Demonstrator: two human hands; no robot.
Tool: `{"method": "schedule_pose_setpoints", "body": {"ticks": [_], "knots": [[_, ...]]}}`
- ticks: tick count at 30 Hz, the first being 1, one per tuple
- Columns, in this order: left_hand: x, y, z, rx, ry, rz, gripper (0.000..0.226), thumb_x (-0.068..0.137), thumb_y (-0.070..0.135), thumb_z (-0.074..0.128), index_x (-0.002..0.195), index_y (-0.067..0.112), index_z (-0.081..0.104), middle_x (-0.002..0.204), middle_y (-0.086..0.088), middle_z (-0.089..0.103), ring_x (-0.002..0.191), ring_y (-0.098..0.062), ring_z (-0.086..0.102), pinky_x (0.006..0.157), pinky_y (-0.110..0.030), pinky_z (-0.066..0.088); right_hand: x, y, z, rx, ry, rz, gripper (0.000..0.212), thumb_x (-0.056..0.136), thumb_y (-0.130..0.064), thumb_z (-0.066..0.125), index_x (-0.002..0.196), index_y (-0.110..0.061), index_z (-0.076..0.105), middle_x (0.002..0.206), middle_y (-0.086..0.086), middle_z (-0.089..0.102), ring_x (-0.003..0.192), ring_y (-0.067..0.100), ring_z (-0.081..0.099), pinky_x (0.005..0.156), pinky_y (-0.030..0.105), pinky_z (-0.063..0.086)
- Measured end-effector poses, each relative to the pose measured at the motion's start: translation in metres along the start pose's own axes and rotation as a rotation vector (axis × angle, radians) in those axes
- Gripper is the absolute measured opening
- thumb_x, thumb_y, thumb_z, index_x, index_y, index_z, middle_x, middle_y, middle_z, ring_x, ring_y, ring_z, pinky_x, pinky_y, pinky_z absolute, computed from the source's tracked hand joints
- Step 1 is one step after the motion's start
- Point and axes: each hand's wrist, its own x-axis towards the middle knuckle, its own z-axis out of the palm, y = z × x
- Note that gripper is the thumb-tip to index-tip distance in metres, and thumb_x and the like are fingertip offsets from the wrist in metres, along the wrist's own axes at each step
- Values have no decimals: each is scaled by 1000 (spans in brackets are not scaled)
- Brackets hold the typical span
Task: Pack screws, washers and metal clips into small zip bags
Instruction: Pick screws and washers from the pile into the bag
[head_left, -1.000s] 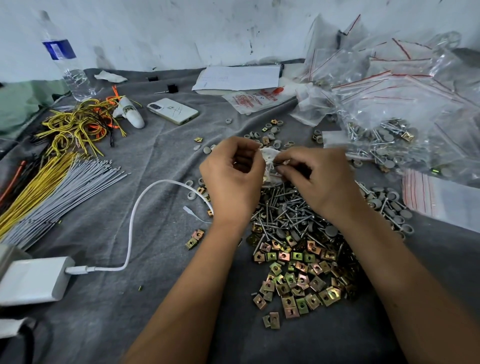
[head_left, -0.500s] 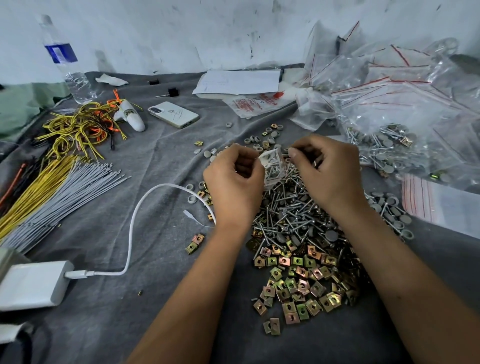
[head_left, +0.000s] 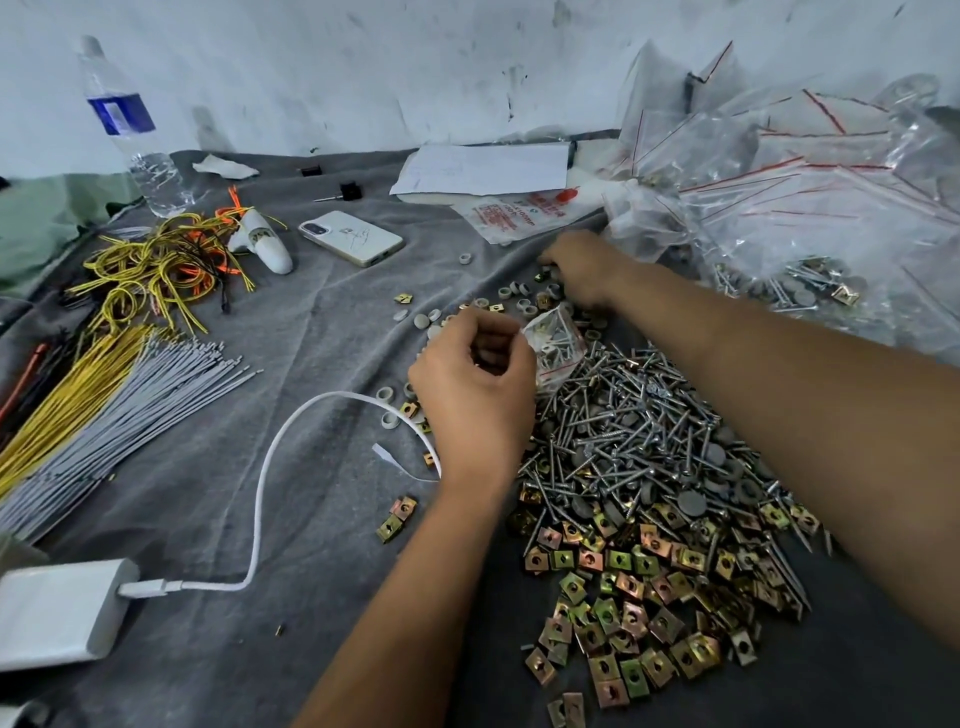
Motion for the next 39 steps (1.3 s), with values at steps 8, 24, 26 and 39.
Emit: {"method": "schedule_pose_setpoints", "body": {"ticks": [8,24,26,39], "knots": [[0,1,-1,7,4,-21,20,82,0,72,79,20,71,68,10,67,61,-2,61,60,-14,48,-37,17,-8,208,111,27,15,83,-8,82,97,-9,77,88,2,71,81,17,67,68,21,43],[0,1,0,1,0,-30,23,81,-1,71,78,22,70,64,10,65,58,-1,58,57,-15,47,-27,9,0,248,221,39,11,94,-25,73,98,-17,78,94,2,75,84,15,68,78,29,50],[0,1,-1,5,2,-23,23,81,-1,71,78,22,70,64,11,65,58,-1,58,58,-15,47,-11,4,6,225,180,19,16,96,-20,70,109,-15,74,109,6,74,95,20,66,84,30,48],[-2,3,-1,14,-5,14,20,82,-2,71,79,18,72,67,12,66,61,-1,61,59,-11,46,-15,-5,-6,251,-60,-19,32,90,-4,70,73,-31,66,80,-15,65,77,3,62,62,20,45]]}}
